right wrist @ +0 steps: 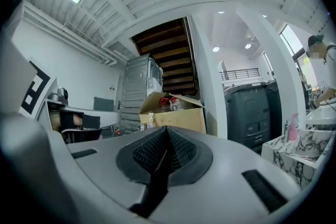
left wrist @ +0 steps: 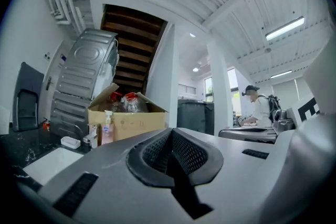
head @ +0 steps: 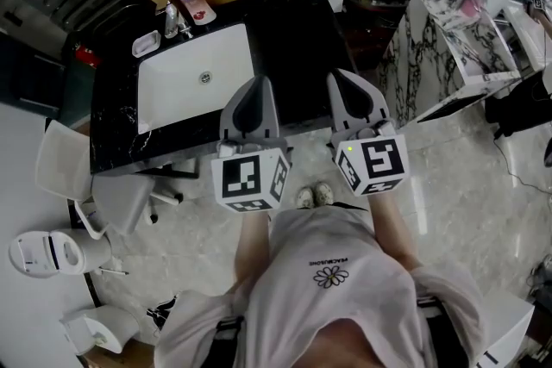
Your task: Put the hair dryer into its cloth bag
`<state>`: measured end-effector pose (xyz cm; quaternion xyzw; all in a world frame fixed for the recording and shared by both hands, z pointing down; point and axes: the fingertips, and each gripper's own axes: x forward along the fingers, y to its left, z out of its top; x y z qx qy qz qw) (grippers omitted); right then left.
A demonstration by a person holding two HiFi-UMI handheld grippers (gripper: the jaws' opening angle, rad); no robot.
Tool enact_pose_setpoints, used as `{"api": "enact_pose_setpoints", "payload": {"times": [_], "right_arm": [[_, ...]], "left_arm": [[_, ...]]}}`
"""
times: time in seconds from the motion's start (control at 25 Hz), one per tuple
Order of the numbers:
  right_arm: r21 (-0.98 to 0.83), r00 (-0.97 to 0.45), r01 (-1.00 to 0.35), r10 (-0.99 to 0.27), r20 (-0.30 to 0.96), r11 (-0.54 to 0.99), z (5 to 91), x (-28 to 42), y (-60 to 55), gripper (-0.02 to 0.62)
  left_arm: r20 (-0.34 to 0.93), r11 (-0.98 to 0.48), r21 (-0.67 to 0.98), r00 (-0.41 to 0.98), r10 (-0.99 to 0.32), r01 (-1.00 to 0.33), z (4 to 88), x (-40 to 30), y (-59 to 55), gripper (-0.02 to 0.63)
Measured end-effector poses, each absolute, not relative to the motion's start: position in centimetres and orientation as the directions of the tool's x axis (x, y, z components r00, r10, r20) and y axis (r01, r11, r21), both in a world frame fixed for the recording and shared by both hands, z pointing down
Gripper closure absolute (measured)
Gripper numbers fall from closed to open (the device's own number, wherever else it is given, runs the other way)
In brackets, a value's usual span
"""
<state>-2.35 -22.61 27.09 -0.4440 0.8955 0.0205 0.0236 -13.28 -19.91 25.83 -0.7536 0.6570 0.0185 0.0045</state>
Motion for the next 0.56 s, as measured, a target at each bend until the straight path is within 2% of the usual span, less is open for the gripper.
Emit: {"api": "enact_pose_setpoints", "payload": {"times": [0.56], "right_arm": [[0.017,-0.592,-0.806,-0.806,-0.024,0.592,27.8,-1.6,-23.3,0.583]], "left_arm": [[-0.007,-0.118,0.009,0.118,-0.993,-0.993,26.7,-14.2,-20.3,0.589]]}}
